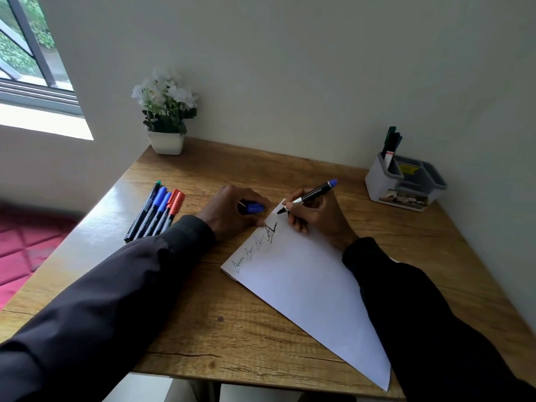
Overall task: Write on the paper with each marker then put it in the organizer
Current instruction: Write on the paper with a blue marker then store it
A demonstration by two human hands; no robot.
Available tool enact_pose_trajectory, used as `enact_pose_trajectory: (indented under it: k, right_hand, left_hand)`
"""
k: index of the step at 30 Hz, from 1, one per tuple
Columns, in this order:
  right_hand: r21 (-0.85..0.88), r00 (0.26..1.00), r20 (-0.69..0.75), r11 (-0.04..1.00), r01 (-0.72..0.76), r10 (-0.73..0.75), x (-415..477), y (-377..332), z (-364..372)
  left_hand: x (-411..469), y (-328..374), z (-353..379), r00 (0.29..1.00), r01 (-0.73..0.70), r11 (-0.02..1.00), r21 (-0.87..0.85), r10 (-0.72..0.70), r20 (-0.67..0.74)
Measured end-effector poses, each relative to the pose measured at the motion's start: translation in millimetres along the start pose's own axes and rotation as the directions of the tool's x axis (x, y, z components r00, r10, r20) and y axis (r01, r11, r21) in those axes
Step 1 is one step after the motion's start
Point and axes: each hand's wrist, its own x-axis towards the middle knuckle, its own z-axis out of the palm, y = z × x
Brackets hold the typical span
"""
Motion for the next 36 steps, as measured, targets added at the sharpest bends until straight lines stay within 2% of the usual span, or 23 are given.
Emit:
enact_pose_trajectory:
  k: [13, 26, 36]
  right_hand:
    - [-0.074, 1.0, -0.006, 0.997, -0.025, 0.024, -4.5, -4.6, -1.6]
    - [-0.151, 0.999, 0.049, 0.988, -0.015, 0.023, -3.6, -5.1, -4.4]
    - [-0.161, 0.998, -0.029, 0.985, -0.065, 0.062, -2.7, -5.3, 1.7]
  left_hand:
    - [3.1, -4.4, 0.1, 0.998, -0.021, 0.998, -0.051, 0.024, 0.059]
    - [3.6, -3.6, 0.9, 0.997, -0.028, 0.997, -0.075, 0.033, 0.074]
    - [0.3, 3.6, -2.2, 0.996, -0.011, 0.996, -0.087, 0.018, 0.087]
